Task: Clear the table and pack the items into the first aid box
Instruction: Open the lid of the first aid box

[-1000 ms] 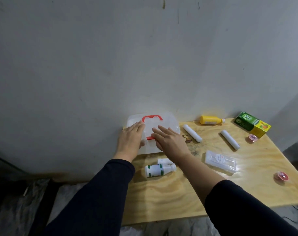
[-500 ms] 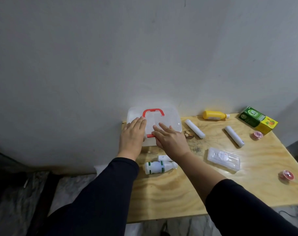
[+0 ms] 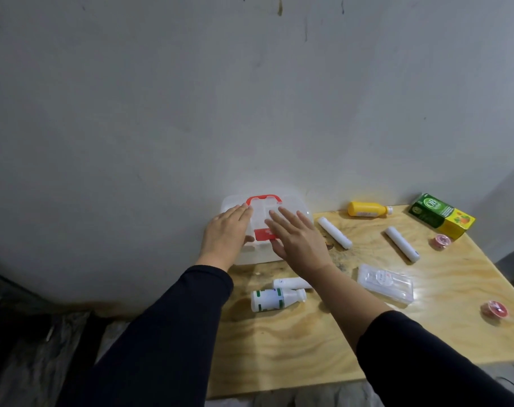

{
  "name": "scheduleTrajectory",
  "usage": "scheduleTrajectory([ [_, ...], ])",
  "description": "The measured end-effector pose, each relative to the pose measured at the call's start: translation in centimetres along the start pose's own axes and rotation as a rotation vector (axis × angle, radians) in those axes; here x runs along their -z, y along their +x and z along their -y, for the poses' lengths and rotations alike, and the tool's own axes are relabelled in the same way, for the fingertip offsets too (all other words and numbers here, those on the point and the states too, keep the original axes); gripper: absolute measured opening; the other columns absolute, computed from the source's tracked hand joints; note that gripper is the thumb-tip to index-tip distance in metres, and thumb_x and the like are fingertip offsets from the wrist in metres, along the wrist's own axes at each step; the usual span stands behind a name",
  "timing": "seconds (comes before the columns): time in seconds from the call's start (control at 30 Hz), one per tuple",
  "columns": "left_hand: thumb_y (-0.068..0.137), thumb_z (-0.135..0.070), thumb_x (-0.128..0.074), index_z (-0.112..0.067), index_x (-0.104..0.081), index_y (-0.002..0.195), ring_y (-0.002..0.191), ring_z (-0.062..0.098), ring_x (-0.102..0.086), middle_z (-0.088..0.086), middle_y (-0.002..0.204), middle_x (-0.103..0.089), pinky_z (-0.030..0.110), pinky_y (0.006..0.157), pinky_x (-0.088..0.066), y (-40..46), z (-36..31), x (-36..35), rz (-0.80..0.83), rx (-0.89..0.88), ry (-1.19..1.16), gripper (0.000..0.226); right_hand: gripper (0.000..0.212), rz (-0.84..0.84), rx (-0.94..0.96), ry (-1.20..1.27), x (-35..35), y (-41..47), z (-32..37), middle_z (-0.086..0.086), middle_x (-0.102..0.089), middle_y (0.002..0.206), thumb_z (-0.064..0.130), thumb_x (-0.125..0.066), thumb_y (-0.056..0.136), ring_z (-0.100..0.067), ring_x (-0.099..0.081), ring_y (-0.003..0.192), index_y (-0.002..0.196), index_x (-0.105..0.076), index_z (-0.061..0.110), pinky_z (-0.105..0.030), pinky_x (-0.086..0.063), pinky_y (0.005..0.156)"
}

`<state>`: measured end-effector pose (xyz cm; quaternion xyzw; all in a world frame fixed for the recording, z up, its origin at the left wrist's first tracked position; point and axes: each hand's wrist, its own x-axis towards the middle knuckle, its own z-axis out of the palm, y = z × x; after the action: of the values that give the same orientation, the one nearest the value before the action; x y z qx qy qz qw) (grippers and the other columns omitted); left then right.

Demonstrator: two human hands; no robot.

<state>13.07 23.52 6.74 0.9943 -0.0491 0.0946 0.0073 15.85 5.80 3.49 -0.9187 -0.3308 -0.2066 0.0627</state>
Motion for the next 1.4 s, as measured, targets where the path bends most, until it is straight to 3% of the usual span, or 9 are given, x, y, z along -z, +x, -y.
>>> scheduleTrajectory([
  [0.17, 0.092, -0.038, -0.06, -0.013, -0.032, 0.149, 0.142, 0.016, -0.038, 0.002, 0.154, -0.039, 0.03, 0.109, -0.038, 1.1, 0.5, 1.8, -0.006, -0.005, 0.009, 0.069, 0.08, 0.093, -0.266, -0.045, 1.1, -1.3, -1.7, -0.009, -0.03, 0.156, 0.046, -0.061, 0.085, -0.027, -0.027, 0.145, 0.148, -0.025, 0.01, -0.048, -0.024, 0.115],
  [0.27, 0.092, -0.036, -0.061, -0.013, -0.038, 0.147, 0.138, 0.018, -0.044, 0.002, 0.15, -0.045, 0.031, 0.106, -0.042, 1.8, 0.8, 2.8, -0.041, -0.001, 0.003, 0.064, 0.087, 0.175, -0.47, 0.043, 1.1, -1.9, -2.7, -0.004, -0.005, 0.162, 0.055, -0.046, 0.091, -0.021, -0.006, 0.149, 0.151, -0.001, 0.012, -0.042, -0.011, 0.12],
  [0.33, 0.091, -0.033, -0.063, -0.013, -0.042, 0.145, 0.135, 0.019, -0.047, 0.003, 0.148, -0.049, 0.032, 0.105, -0.043, 2.3, 0.9, 3.3, -0.065, 0.002, -0.006, 0.06, 0.083, 0.249, -0.566, 0.122, 1.0, -1.8, -3.1, -0.003, 0.001, 0.162, 0.058, -0.035, 0.093, -0.018, 0.0, 0.15, 0.151, 0.004, 0.013, -0.041, -0.009, 0.122],
  [0.53, 0.098, -0.019, -0.055, -0.015, -0.044, 0.145, 0.137, 0.018, -0.045, 0.002, 0.149, -0.047, 0.031, 0.109, -0.039, 4.6, 1.4, 4.3, -0.129, 0.018, -0.033, 0.049, 0.079, 0.52, -0.532, 0.289, -0.4, -0.6, -2.6, -0.005, 0.007, 0.162, 0.057, -0.029, 0.096, -0.019, 0.005, 0.15, 0.152, 0.001, 0.01, -0.044, -0.007, 0.123],
  [0.73, 0.101, -0.019, -0.049, -0.014, -0.049, 0.141, 0.138, 0.02, -0.045, 0.002, 0.147, -0.049, 0.036, 0.107, -0.04, 6.9, 1.7, 5.0, -0.138, 0.086, -0.073, 0.04, 0.077, 0.494, -0.533, 0.22, -0.7, -1.0, -1.8, -0.007, 0.002, 0.162, 0.057, -0.028, 0.096, -0.02, -0.002, 0.15, 0.152, -0.006, 0.008, -0.042, -0.01, 0.122],
  [0.93, 0.095, -0.011, -0.055, -0.008, -0.062, 0.117, 0.104, 0.03, -0.064, 0.009, 0.118, -0.067, 0.038, 0.078, -0.052, 8.5, 1.2, 5.4, -0.113, 0.145, -0.085, 0.023, 0.079, 0.497, -0.587, 0.208, 0.0, -2.0, -0.7, -0.007, 0.001, 0.162, 0.059, -0.028, 0.094, -0.02, -0.004, 0.15, 0.152, -0.006, 0.009, -0.042, -0.009, 0.122],
  [1.07, 0.091, -0.002, -0.05, -0.009, -0.05, 0.133, 0.121, 0.029, -0.056, 0.008, 0.138, -0.055, 0.039, 0.095, -0.047, 8.8, 0.9, 5.9, -0.071, 0.143, -0.053, 0.043, 0.08, 0.49, -0.593, 0.25, 0.5, -2.0, -0.8, -0.008, 0.001, 0.162, 0.059, -0.031, 0.094, -0.022, -0.001, 0.15, 0.152, -0.006, 0.011, -0.045, -0.012, 0.121],
  [1.23, 0.096, -0.013, -0.047, -0.013, -0.031, 0.149, 0.146, 0.022, -0.029, 0.004, 0.155, -0.037, 0.039, 0.118, -0.025, 7.1, 0.6, 7.0, -0.019, 0.054, -0.055, 0.056, 0.072, 0.508, -0.606, 0.227, 3.1, -0.8, -2.3, -0.009, -0.007, 0.161, 0.056, -0.036, 0.094, -0.028, -0.007, 0.149, 0.151, -0.015, 0.017, -0.05, -0.016, 0.119],
  [1.4, 0.093, -0.02, -0.049, -0.016, -0.035, 0.147, 0.147, 0.018, -0.024, 0.001, 0.156, -0.035, 0.037, 0.119, -0.014, 4.6, -2.2, 8.7, 0.039, -0.135, -0.084, 0.056, 0.062, 0.548, -0.654, 0.17, 6.9, -1.1, -3.8, -0.01, -0.023, 0.158, 0.05, -0.044, 0.092, -0.028, -0.018, 0.146, 0.145, -0.033, 0.019, -0.05, -0.027, 0.116],
])
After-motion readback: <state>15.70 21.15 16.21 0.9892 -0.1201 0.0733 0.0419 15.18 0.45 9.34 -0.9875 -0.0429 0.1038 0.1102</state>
